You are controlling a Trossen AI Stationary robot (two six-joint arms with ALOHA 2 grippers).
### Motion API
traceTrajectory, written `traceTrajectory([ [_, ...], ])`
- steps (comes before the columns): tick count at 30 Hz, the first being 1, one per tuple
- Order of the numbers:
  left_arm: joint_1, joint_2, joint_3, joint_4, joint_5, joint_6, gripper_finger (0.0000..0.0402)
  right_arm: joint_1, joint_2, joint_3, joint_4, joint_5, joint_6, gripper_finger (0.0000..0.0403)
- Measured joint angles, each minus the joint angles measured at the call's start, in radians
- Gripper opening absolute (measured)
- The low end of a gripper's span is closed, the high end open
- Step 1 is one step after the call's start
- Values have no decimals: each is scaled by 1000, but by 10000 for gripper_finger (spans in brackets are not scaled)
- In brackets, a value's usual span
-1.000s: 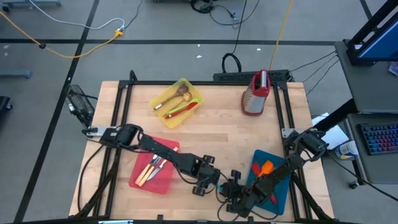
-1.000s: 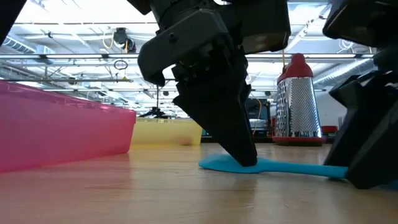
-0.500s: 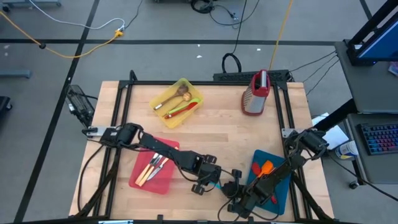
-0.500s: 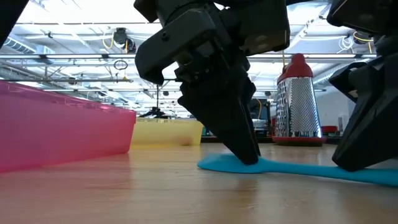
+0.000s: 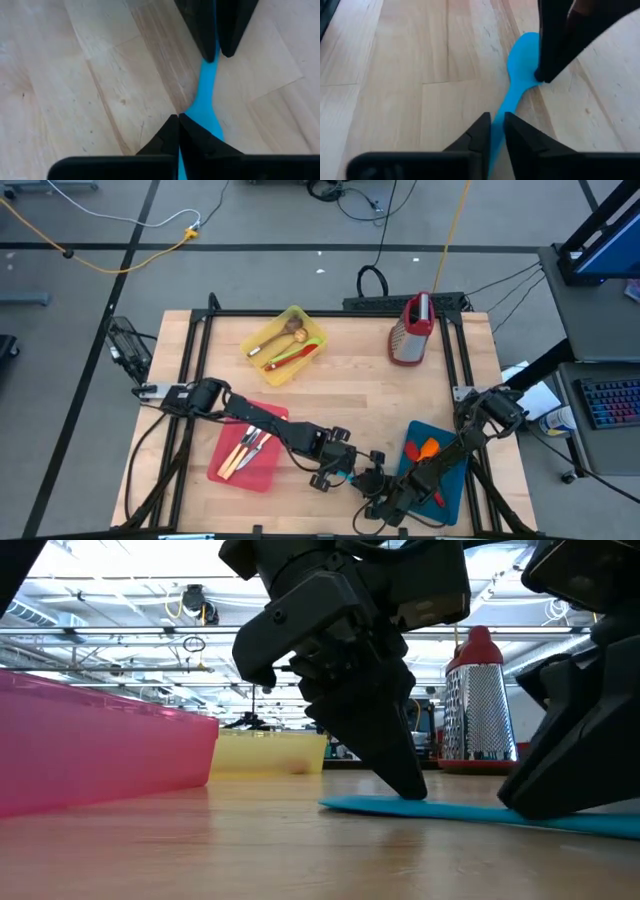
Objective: Pick & Place Kitchen Items
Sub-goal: Put the blue spatula into the blue bin
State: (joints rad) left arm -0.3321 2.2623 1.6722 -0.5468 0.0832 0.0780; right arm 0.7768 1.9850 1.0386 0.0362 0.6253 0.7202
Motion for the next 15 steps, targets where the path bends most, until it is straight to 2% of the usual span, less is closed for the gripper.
traceTrajectory([
  [6,-3,-11,-1,-16,-13,7,5,-3,2,0,-5,-11,5,101],
  [11,-7,-37,-6,-54,-3,-11,4,-20,-2,1,-15,-81,96,143],
  [15,-16,-47,-6,-66,-8,-14,9,-19,-1,-24,-7,-70,93,168],
])
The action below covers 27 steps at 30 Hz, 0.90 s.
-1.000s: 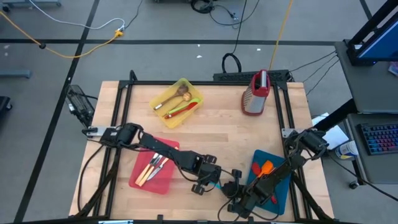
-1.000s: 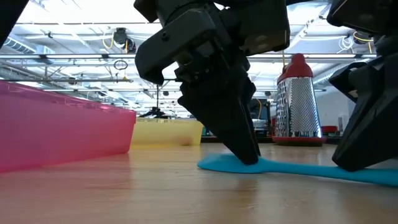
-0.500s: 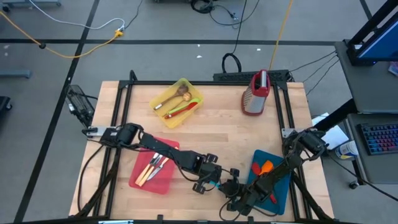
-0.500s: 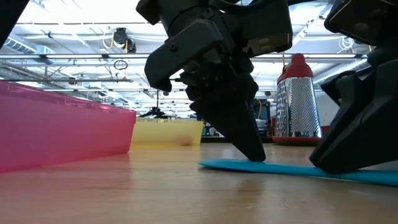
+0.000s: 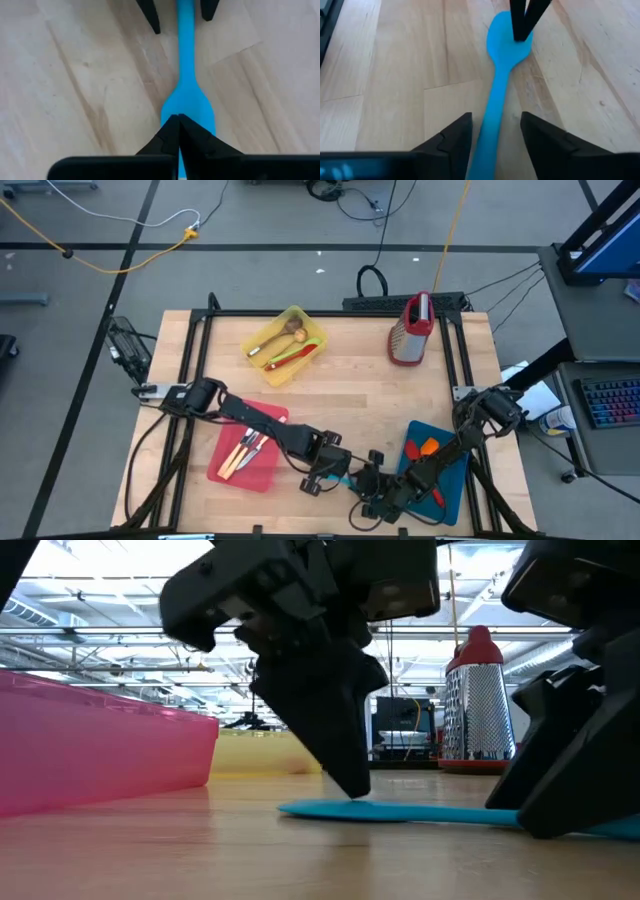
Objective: Pick & Place Kitchen Items
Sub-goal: Put the blue spatula into the blue bin
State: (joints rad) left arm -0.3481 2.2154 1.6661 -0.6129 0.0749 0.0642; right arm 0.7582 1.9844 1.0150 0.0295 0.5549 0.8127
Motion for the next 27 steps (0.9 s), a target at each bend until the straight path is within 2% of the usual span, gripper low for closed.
traceTrajectory([
  [4,-21,0,2,-23,-14,-11,3,0,1,-60,14,13,15,168],
  [8,-41,-1,2,-44,-26,-78,15,2,-1,-128,44,20,28,130],
  [11,-52,-2,2,-44,-80,-134,22,8,-1,-182,171,4,-33,93],
  [14,-56,-2,3,-47,-121,-137,30,6,-3,-195,294,-39,-69,74],
  [17,-55,-3,3,-36,-122,-134,50,6,-1,-172,280,-35,-126,79],
  [22,-55,-7,3,-36,-127,-153,103,-27,-1,-129,272,-27,-243,102],
  [27,-56,-8,3,-36,-129,-180,152,-68,-1,-87,272,-42,-332,108],
])
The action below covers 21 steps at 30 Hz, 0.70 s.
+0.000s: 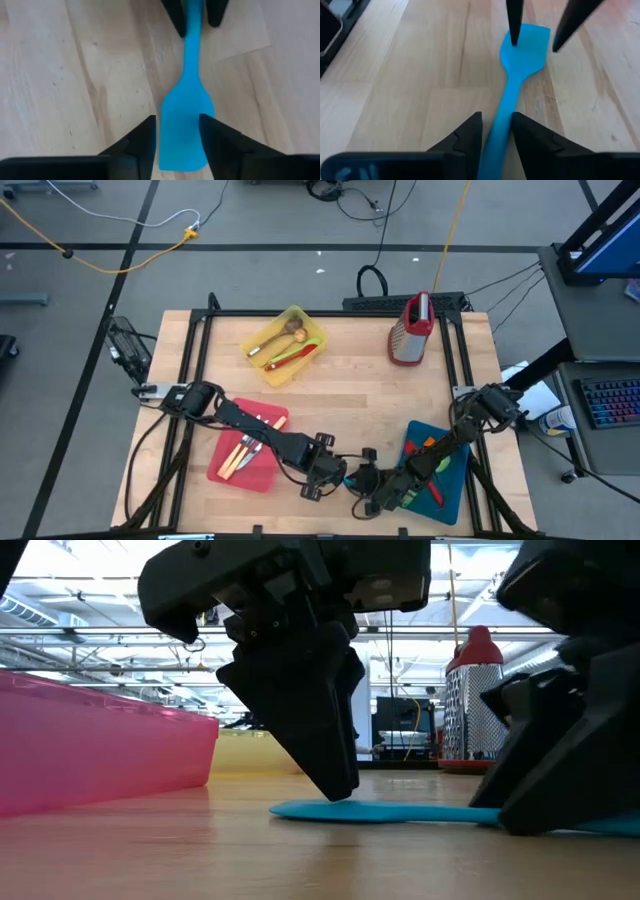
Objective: Pick & Place Kitchen Items
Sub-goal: Put the blue spatula into the blue bin
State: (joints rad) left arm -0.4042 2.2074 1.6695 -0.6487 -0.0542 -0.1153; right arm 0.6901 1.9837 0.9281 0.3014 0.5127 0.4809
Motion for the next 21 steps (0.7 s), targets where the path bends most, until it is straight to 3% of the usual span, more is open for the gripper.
traceTrajectory([
  [6,-3,0,1,9,-58,38,189,-39,3,2,19,-18,1,105],
  [10,9,0,1,21,59,64,205,-52,11,4,37,-31,-2,105],
  [17,16,21,-4,85,56,62,195,-75,12,4,49,-35,-53,99],
  [21,21,27,-47,145,54,50,184,-81,10,4,26,-50,-64,65],
])
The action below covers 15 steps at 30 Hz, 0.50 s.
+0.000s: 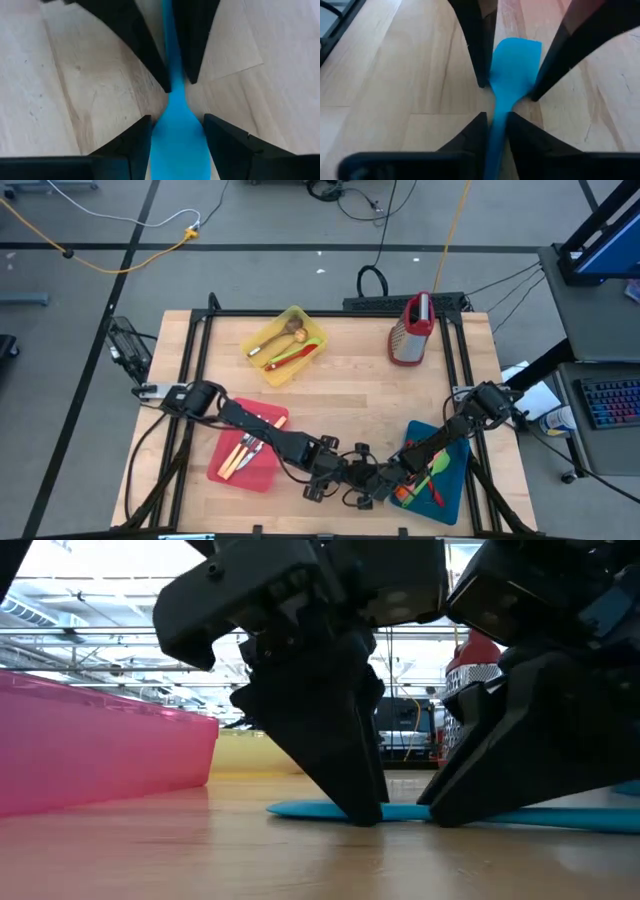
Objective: Pick & Place Kitchen Items
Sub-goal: Put the blue spatula into the blue bin
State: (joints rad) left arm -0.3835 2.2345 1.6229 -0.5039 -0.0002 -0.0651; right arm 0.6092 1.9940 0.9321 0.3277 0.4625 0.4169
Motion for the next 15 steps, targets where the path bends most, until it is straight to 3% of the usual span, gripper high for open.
traceTrajectory([
  [5,1,-4,-39,17,15,-25,175,1,-1,0,-13,3,19,14],
  [15,5,1,-48,79,90,-18,121,7,1,-2,83,37,-81,8],
])
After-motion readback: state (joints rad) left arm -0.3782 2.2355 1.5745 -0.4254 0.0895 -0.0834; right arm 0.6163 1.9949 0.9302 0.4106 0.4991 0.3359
